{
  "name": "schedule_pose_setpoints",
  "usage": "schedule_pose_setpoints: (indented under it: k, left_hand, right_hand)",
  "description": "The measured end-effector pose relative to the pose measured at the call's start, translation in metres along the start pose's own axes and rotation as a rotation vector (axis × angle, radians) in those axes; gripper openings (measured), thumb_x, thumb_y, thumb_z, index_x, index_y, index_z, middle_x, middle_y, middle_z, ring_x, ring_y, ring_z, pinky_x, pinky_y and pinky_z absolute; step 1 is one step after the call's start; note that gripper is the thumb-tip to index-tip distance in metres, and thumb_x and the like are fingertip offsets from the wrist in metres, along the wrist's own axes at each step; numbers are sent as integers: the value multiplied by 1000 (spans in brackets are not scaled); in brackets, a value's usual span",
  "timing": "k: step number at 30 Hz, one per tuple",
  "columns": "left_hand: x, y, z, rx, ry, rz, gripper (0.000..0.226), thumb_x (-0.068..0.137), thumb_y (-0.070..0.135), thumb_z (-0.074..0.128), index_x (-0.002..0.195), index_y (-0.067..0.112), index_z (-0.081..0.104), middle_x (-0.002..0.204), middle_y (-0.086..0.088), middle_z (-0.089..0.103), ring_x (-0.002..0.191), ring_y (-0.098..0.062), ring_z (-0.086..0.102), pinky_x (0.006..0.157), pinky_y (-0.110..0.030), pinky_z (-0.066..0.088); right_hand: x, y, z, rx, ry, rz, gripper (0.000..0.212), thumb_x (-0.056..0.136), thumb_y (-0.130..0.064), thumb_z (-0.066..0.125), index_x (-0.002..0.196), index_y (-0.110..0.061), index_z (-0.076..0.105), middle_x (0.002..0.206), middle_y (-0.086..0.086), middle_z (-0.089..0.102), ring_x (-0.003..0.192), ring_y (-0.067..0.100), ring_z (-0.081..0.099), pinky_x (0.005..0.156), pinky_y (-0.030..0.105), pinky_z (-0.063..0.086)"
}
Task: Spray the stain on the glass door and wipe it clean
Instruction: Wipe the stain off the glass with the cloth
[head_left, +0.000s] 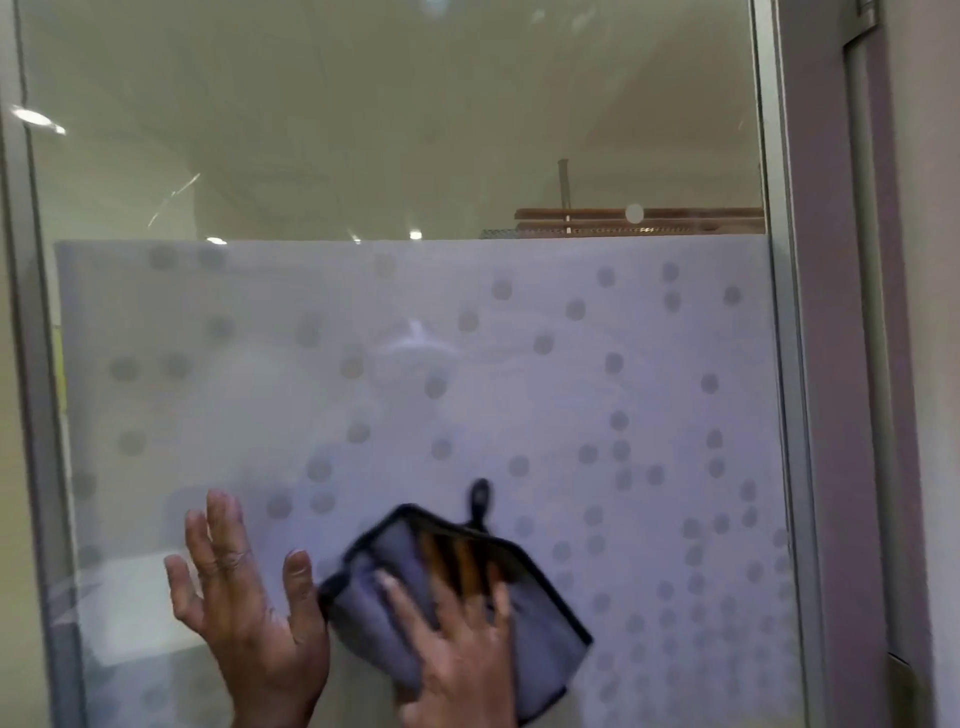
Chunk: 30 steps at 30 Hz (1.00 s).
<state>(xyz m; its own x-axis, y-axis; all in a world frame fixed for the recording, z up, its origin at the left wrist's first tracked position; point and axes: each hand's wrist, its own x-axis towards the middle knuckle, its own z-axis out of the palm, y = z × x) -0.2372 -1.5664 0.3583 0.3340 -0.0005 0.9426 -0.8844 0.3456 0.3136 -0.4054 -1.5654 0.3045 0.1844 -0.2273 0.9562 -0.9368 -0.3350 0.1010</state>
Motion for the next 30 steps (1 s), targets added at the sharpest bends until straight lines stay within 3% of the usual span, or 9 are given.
schedule_pose_setpoints:
  k: [2,4,6,8,12,18,21,25,30]
  left_hand:
    - [1,1,0,68,-26,14,76,106,54,27,157,-2,33,166,-21,33,157,-35,24,126,-59,11]
    - [-2,3,2,131,-28,35,75,106,53,28,155,-4,36,165,-23,33,156,-39,25,125,-61,13]
    - [-1,2,2,186,-30,47,74,106,51,30,155,-4,37,166,-23,33,157,-39,25,124,-63,15]
    - [0,0,1,205,-35,51,73,106,51,30,156,-2,36,167,-22,31,157,-39,24,124,-64,16]
    - [4,-5,-1,234,-34,51,73,105,51,29,158,0,33,168,-20,28,158,-38,22,125,-63,15]
    - [-2,0,4,247,-45,61,73,106,52,28,158,1,32,169,-20,27,160,-34,18,126,-61,14]
    - [-1,-1,4,230,-56,62,73,106,52,26,160,3,30,170,-18,24,161,-33,16,127,-59,11]
    - [2,1,0,86,-61,34,74,107,52,19,158,0,31,169,-14,27,160,-31,18,130,-50,6]
    - [-1,7,-13,-290,-51,-265,84,103,66,17,159,4,31,165,-16,35,156,-32,28,131,-43,13]
  right_hand:
    - [-10,45,-9,-53,-42,139,72,70,-50,62,141,-42,55,151,3,52,135,33,53,107,51,34]
    - [-8,93,-26,3,51,366,90,65,-43,54,153,-33,39,160,15,42,142,39,42,111,55,30]
    - [16,134,-41,146,202,643,90,76,-38,50,161,-21,24,165,21,33,150,42,31,119,58,24]
    - [57,169,-52,251,343,832,84,90,-46,52,162,-12,25,166,22,29,154,40,25,124,58,19]
    - [151,189,-60,270,448,829,75,97,-42,54,157,-2,33,165,23,33,154,45,24,122,65,18]
    - [236,130,-78,116,361,490,62,96,-40,45,152,-14,50,168,12,30,155,43,24,124,61,17]
    - [248,70,-75,104,233,270,78,79,-38,51,156,-28,43,169,12,28,154,45,24,124,61,16]
    - [223,2,-57,141,109,-25,81,75,-40,58,155,-31,46,170,14,24,154,44,22,123,64,12]
    - [148,-41,-34,223,-93,-323,72,83,-42,53,154,-28,46,172,12,20,158,41,7,125,63,4]
